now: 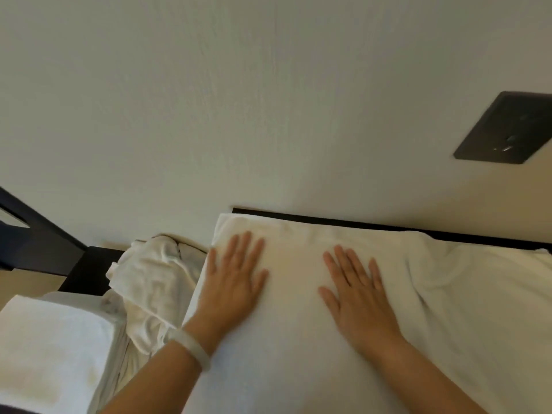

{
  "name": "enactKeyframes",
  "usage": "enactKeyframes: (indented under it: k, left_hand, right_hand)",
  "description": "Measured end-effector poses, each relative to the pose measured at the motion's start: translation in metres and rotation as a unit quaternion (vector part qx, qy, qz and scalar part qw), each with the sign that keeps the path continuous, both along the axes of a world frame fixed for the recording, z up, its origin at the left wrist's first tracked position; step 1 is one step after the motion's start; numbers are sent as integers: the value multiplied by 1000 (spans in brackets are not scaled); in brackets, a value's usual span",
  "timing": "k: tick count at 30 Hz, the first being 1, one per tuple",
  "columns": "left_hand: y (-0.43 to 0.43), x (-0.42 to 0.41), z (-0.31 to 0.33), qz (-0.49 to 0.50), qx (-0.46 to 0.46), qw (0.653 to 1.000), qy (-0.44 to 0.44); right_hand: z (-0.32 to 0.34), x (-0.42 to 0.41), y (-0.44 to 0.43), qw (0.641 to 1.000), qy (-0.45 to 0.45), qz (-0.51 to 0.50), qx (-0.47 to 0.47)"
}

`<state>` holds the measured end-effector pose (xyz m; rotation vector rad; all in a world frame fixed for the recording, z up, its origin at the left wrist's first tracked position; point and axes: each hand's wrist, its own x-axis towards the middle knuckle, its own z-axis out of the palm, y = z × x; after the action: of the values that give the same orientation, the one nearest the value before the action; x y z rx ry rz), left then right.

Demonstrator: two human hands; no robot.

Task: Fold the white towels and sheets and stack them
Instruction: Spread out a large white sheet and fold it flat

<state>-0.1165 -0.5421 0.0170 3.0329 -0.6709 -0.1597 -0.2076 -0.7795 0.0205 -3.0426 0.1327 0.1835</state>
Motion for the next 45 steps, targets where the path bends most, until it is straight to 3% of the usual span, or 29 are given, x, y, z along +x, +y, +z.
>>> enactKeyframes:
  k: [2, 4, 7, 9, 12, 15, 25, 28, 30, 33, 36, 38, 41, 45]
  left_hand:
    - [0, 22, 11, 106, 6, 993, 47]
    - [-10, 17, 24, 124, 10, 991, 40]
    - [-44, -35, 30, 3, -56, 996, -75]
    - [-67, -75, 26, -83, -89, 991, -55]
    - [-91, -102, 9, -111, -44, 993, 14]
    - [-97, -104, -3, -107, -32, 994, -13]
    - [-55, -124, -9, -101, -66, 992, -27]
    - [-40, -134, -4, -110, -59, 992, -22]
    - [-40, -139, 1, -113, -49, 992, 5]
    - [-52, -135, 3, -90, -65, 994, 5]
    - [-83, -126, 7, -120, -60, 991, -7]
    - [-117, -122, 20, -157, -31, 987, 27]
    - [-162, -109, 24, -209, -35, 977, -4]
    - [-189, -85, 10, -200, -49, 978, -14]
  right_hand:
    - [1, 9, -2, 1000, 13, -12, 15]
    - [11, -3, -5, 996, -4, -20, 82]
    - [21, -52, -28, 979, -142, -69, 131]
    - [18, -87, -58, 969, -189, -118, 105]
    - [13, -122, -109, 971, -117, -188, 93]
    - [2, -140, -135, 978, -47, -200, 47]
    - [-13, -169, -92, 966, -50, -255, 9]
    - [-11, -184, -73, 966, -38, -256, 19]
    - [-6, -185, -77, 965, -28, -248, 74]
    - [17, -176, -111, 907, -134, -328, 228]
    - [38, -166, -163, 866, -199, -409, 210]
    - [48, -155, -195, 864, -174, -439, 174]
    - [55, -134, -228, 853, -116, -475, 182]
    - [57, -104, -247, 831, -35, -523, 188]
